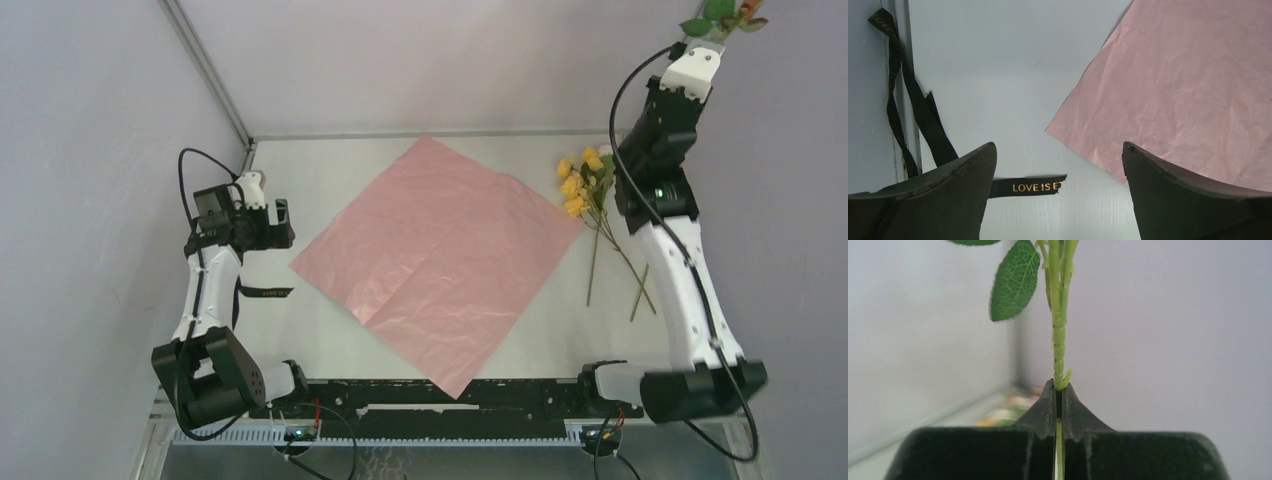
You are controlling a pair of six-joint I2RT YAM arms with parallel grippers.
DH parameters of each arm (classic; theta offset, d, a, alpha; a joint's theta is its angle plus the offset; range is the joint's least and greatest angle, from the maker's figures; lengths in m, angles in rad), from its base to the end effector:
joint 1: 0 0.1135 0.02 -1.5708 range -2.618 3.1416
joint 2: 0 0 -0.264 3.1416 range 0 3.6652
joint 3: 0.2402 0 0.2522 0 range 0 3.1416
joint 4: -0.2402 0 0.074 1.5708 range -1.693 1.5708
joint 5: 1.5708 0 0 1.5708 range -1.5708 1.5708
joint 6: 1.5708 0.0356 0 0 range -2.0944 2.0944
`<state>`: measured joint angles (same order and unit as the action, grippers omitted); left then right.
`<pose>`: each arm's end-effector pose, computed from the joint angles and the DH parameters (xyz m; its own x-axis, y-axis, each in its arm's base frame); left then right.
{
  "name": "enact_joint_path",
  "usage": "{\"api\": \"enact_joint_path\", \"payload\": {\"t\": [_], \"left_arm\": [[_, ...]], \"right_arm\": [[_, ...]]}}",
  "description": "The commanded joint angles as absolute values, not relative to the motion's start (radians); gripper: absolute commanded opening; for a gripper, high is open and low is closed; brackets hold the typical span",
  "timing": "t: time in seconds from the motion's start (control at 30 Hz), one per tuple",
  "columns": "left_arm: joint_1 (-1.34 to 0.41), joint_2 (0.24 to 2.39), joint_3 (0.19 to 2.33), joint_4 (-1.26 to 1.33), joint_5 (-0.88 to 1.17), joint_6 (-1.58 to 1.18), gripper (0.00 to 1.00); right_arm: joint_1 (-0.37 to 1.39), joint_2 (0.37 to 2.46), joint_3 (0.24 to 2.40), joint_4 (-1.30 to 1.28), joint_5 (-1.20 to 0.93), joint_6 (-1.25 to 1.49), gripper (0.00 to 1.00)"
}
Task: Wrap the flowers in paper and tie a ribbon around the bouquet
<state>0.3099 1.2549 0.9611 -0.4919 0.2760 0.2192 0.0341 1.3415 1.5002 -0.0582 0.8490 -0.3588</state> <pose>0.2566 0.0720 0.2744 -0.6814 0.0015 -0.7319 0.0392 0.9986 -0.0344 0.2902 -0.0168 0.4783 -0.1603 -0.2376 -0.9580 0.7130 0.6433 -0.2789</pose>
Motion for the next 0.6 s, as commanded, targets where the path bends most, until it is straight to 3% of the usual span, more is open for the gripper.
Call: {"api": "enact_joint_path", "payload": {"t": [0.0,0.1,0.33,0.57], "left_arm": [[0.303,1.192,0.932,-0.474,0.320,0.240,1.00],[0.303,1.176,0.930,-0.475,0.323,0.241,1.00],[0.303,1.172,0.929,-0.486,0.348,0.241,1.00],[0.304,1.164,0.924,-0.485,0.343,0.248,1.00]], "right_arm": [[0.170,1.198,1.426,-0.184,0.540,-0.048,0.00],[0.257,1.177,1.358,-0.290,0.131,0.238,0.00],[0.549,1.488,1.360,-0.400,-0.027,0.506,0.00],[0.596,1.893,1.580,-0.541,-0.175,0.473,0.00]]}}
